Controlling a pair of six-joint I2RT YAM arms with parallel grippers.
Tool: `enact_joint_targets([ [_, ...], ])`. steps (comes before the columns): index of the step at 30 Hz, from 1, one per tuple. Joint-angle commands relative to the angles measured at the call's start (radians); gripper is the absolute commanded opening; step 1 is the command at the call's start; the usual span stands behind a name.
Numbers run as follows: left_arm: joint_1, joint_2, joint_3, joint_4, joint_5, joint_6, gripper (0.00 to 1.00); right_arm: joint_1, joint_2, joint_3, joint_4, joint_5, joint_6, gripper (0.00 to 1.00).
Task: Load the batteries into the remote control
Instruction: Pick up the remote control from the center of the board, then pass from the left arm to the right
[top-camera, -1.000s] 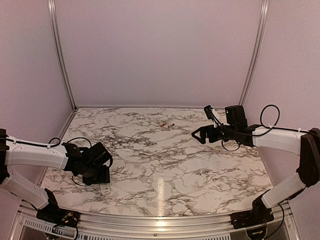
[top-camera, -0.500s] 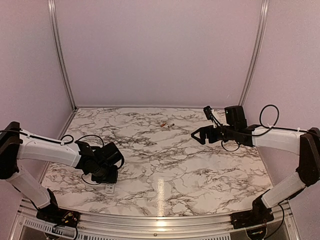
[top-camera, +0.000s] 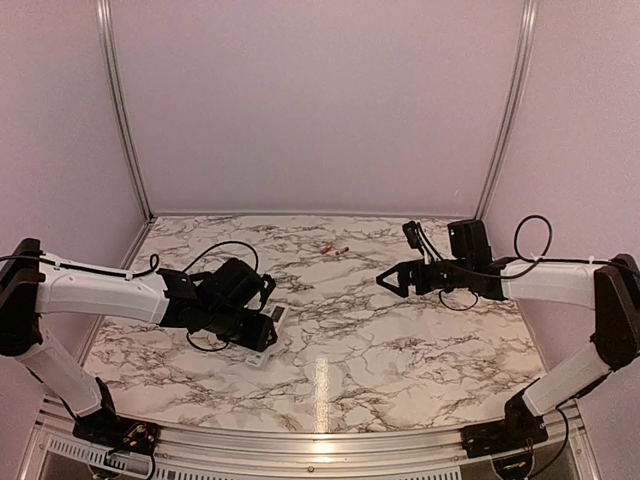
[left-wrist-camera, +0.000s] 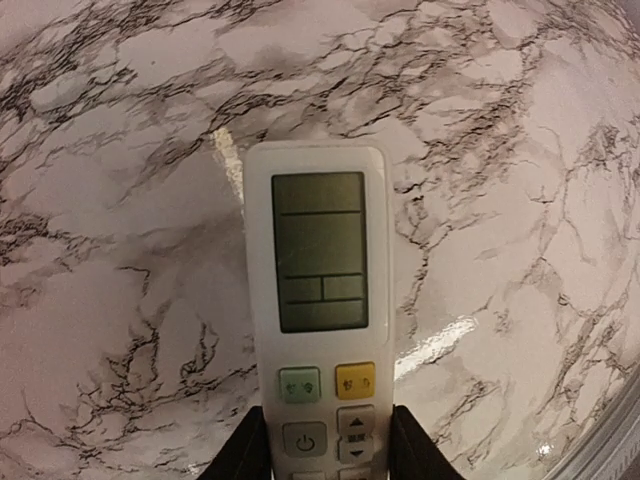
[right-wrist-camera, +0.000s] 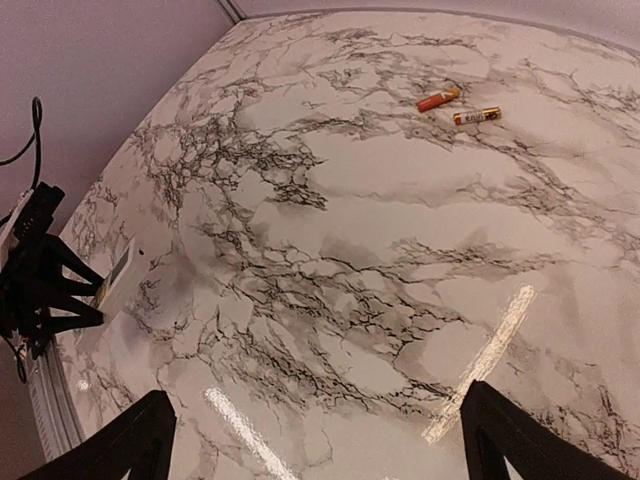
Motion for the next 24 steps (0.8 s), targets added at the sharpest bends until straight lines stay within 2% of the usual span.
enact_joint_targets([
  [1, -0.015, -0.078, 0.017, 0.221, 0.253, 0.2, 0.2, 0.034, 0.007, -0.007, 0.079, -0.187, 0.062, 0.96],
  [4, -0.017, -0.102, 0.006, 0.344, 0.429, 0.22, 0.21, 0.068, -0.017, -0.013, 0.133, -0.293, 0.057, 0.95],
  [6, -0.021, -0.105, 0.018, 0.352, 0.508, 0.242, 0.22, 0.104, -0.042, -0.01, 0.138, -0.323, 0.028, 0.94],
  [13, -0.026, -0.107, 0.073, 0.317, 0.634, 0.347, 0.21, 0.204, -0.128, -0.014, 0.156, -0.411, -0.035, 0.93],
  [24, -0.03, -0.123, 0.091, 0.352, 0.782, 0.408, 0.19, 0.317, -0.169, 0.012, 0.058, -0.444, -0.122, 0.9],
])
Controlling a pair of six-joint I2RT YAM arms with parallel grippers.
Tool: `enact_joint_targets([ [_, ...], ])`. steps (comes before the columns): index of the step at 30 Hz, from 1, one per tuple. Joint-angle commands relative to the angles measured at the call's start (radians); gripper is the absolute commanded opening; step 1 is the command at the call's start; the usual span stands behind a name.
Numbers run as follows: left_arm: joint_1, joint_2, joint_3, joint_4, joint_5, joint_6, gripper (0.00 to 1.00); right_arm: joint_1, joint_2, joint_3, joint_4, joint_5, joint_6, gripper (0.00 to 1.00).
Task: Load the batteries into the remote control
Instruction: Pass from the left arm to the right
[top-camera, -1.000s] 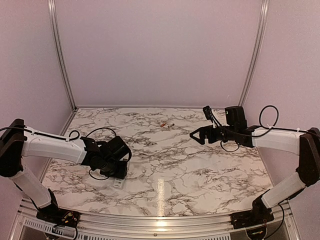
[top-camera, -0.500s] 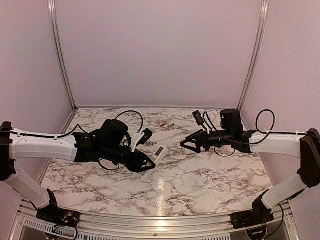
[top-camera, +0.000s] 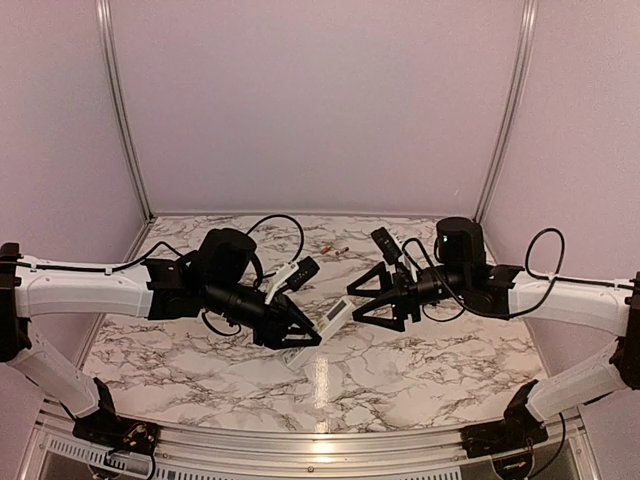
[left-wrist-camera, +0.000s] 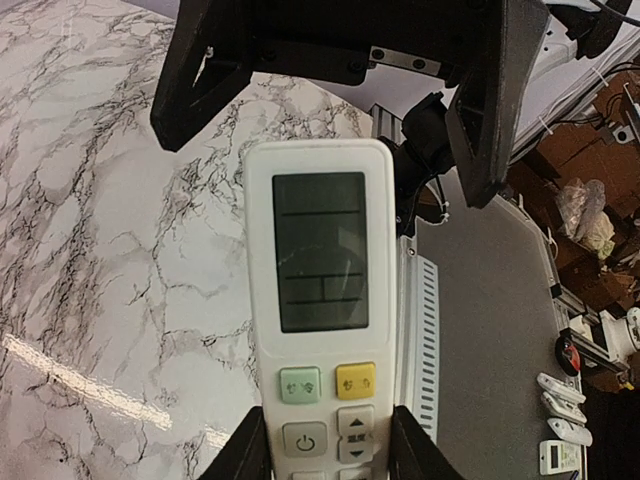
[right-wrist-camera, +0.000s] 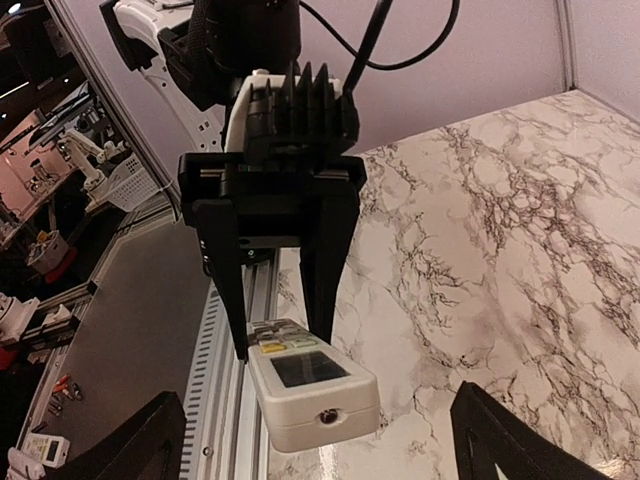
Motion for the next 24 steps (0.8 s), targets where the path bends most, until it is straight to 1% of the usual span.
enact_joint_targets([
  [1, -0.011, -0.032, 0.03, 0.056, 0.096, 0.043, 0.18, 0.028, -0.011, 0.027, -0.04, -0.037, -0.039, 0.89],
  [5, -0.015, -0.028, 0.033, 0.054, 0.108, 0.056, 0.17, 0.035, -0.008, 0.032, -0.024, -0.07, -0.02, 0.84],
  [7, -0.019, -0.028, 0.032, 0.092, 0.118, 0.057, 0.17, 0.038, -0.004, 0.037, -0.022, -0.093, -0.009, 0.81],
  [12, -0.028, -0.027, 0.033, 0.103, 0.1, 0.068, 0.16, 0.05, 0.014, 0.042, -0.014, -0.129, 0.013, 0.73],
  [15, -0.04, -0.019, 0.04, 0.092, 0.082, 0.087, 0.15, 0.063, 0.03, 0.051, -0.026, -0.133, 0.017, 0.72],
  [22, -0.046, 0.007, 0.053, 0.083, 0.074, 0.11, 0.13, 0.079, 0.048, 0.062, -0.049, -0.105, 0.011, 0.61],
  [24, -0.047, 0.011, 0.05, 0.09, 0.078, 0.11, 0.13, 0.079, 0.051, 0.06, -0.048, -0.104, 0.018, 0.55],
])
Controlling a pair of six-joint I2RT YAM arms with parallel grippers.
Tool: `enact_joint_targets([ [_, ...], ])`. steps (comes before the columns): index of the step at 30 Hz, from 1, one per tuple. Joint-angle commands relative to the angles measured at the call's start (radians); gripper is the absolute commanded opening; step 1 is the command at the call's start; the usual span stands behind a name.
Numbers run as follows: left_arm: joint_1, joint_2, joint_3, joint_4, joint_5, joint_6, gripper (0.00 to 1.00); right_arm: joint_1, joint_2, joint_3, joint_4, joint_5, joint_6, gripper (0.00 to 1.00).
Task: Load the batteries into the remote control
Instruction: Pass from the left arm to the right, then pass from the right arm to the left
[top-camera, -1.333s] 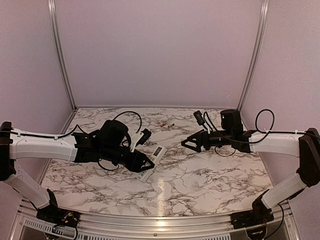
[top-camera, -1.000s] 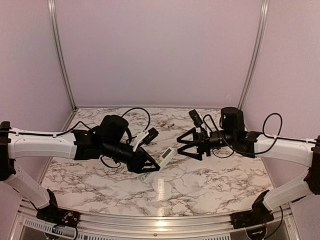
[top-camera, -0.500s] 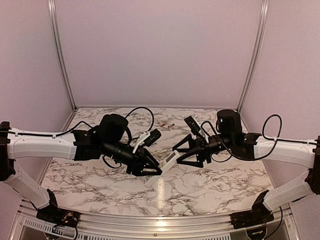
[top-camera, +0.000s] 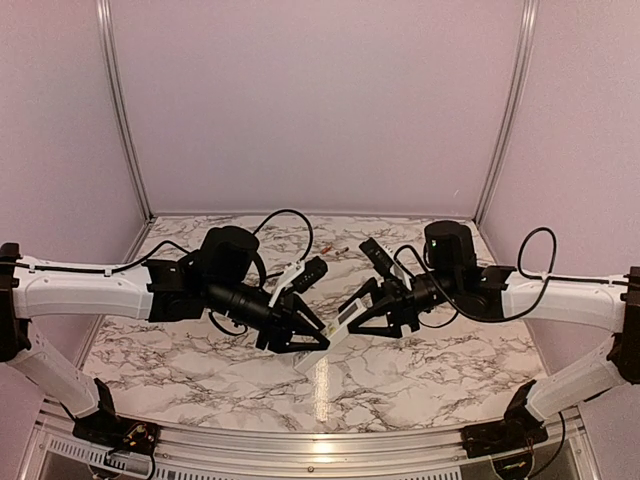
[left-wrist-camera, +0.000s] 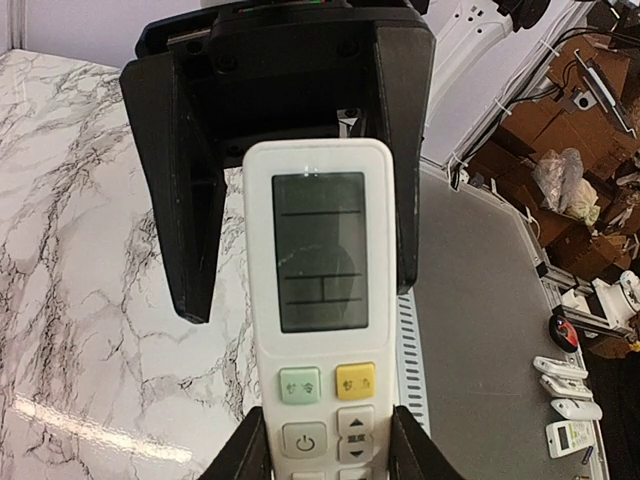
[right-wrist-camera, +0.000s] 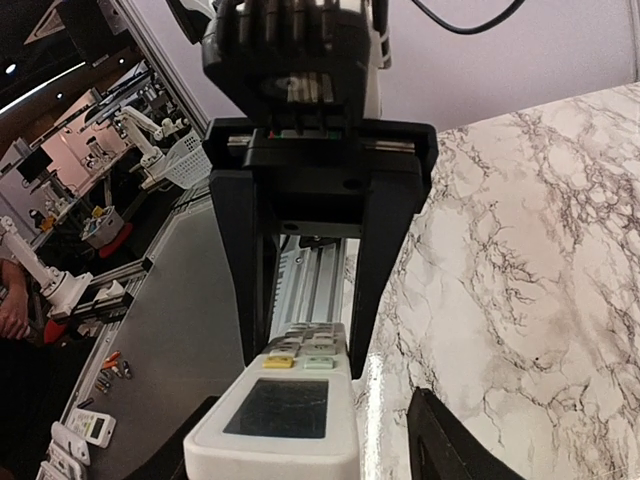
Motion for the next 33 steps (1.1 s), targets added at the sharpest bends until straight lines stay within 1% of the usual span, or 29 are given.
enact_joint_targets([
  [1, -0.007, 0.014, 0.03, 0.031, 0.007, 0.028, 0.13, 0.011, 0.016, 0.038, -0.026, 0.005, 0.005, 0.52],
  [6, -0.007, 0.03, 0.03, 0.032, 0.004, 0.039, 0.13, 0.011, 0.027, 0.059, -0.057, 0.0, -0.005, 0.39],
  [11, -0.005, 0.03, 0.032, 0.025, -0.02, 0.045, 0.14, 0.011, 0.046, 0.065, -0.063, -0.016, 0.008, 0.18],
  [13, -0.002, 0.022, 0.03, 0.025, -0.042, 0.048, 0.17, 0.011, 0.052, 0.067, -0.067, -0.025, 0.01, 0.13],
  [15, 0.002, 0.008, 0.026, 0.026, -0.084, 0.043, 0.3, 0.011, 0.057, 0.07, -0.067, -0.035, 0.02, 0.08],
  [16, 0.004, -0.003, 0.022, 0.026, -0.106, 0.042, 0.4, 0.011, 0.058, 0.072, -0.068, -0.032, 0.027, 0.05],
  [17, 0.007, -0.017, 0.018, 0.027, -0.137, 0.04, 0.53, 0.011, 0.056, 0.074, -0.065, -0.025, 0.035, 0.03],
  [20, 0.009, -0.082, -0.02, 0.044, -0.26, 0.04, 0.77, 0.01, 0.055, 0.084, -0.049, 0.007, 0.076, 0.01],
  [21, 0.009, -0.109, -0.036, 0.052, -0.302, 0.04, 0.9, 0.007, 0.055, 0.096, -0.05, 0.025, 0.093, 0.0],
  [22, 0.009, -0.131, -0.049, 0.058, -0.336, 0.044, 0.98, 0.003, 0.056, 0.107, -0.051, 0.051, 0.115, 0.0],
  [26, 0.001, -0.179, -0.076, 0.049, -0.442, 0.047, 0.99, -0.021, 0.055, 0.142, -0.043, 0.187, 0.212, 0.0],
  [28, -0.015, -0.192, -0.086, 0.039, -0.497, 0.053, 0.99, -0.042, 0.061, 0.154, -0.044, 0.217, 0.26, 0.0],
  [32, -0.058, -0.189, -0.075, -0.016, -0.649, 0.083, 0.99, -0.086, 0.073, 0.185, -0.1, 0.307, 0.339, 0.0],
  [33, -0.076, -0.173, -0.061, -0.037, -0.713, 0.09, 0.97, -0.092, 0.076, 0.192, -0.113, 0.321, 0.362, 0.0],
])
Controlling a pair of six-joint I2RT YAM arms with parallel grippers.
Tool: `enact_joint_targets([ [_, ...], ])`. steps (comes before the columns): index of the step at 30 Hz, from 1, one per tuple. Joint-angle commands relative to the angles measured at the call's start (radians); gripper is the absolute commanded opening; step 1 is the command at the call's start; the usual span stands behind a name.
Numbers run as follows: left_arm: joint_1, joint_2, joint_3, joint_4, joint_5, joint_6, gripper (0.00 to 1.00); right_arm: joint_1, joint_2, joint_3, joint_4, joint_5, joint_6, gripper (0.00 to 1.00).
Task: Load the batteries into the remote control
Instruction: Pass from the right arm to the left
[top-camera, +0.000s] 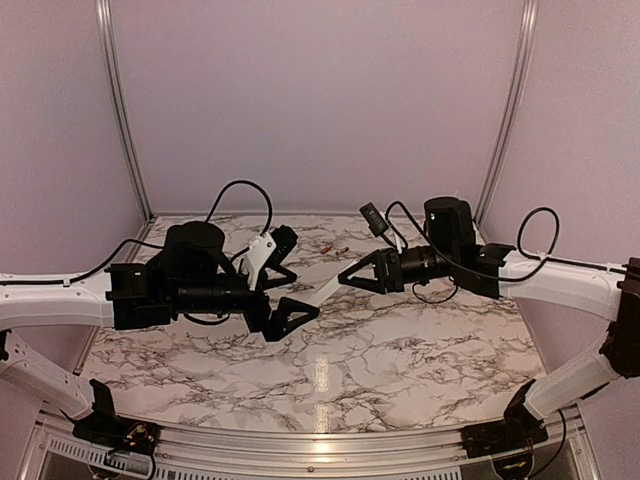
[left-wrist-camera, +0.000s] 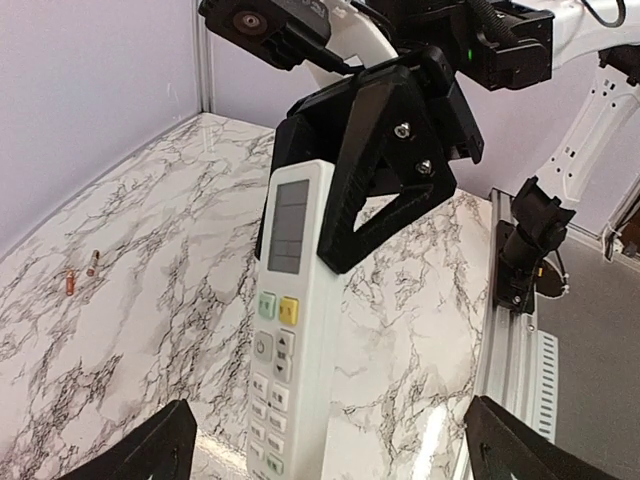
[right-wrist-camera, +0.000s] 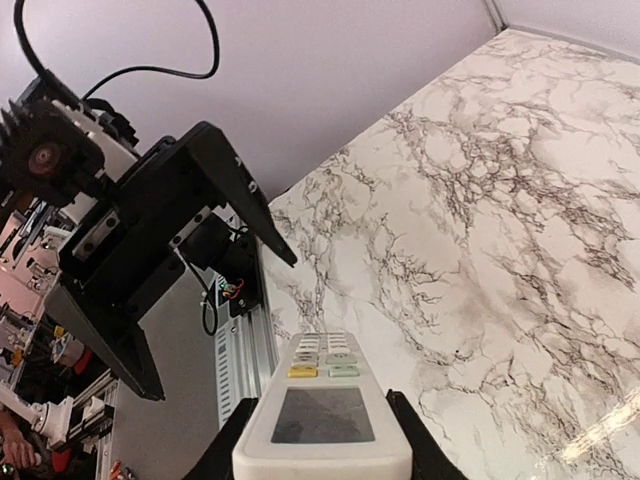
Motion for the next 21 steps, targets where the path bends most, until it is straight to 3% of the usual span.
enact_joint_targets([
  [1, -0.054, 0.031, 0.014, -0.076, -0.259, 0.047, 0.96, -0.04, 0.022, 0.057, -0.055, 0.131, 0.132, 0.0],
  [7, -0.087, 0.129, 0.087, -0.134, -0.439, 0.057, 0.8, -0.043, 0.039, 0.052, -0.062, 0.143, 0.193, 0.0],
  [16, -0.099, 0.238, 0.166, -0.158, -0.497, 0.102, 0.58, -0.042, 0.04, 0.042, -0.057, 0.122, 0.239, 0.0],
  [21, -0.1, 0.284, 0.202, -0.181, -0.496, 0.121, 0.53, -0.041, 0.044, 0.04, -0.049, 0.105, 0.252, 0.0],
])
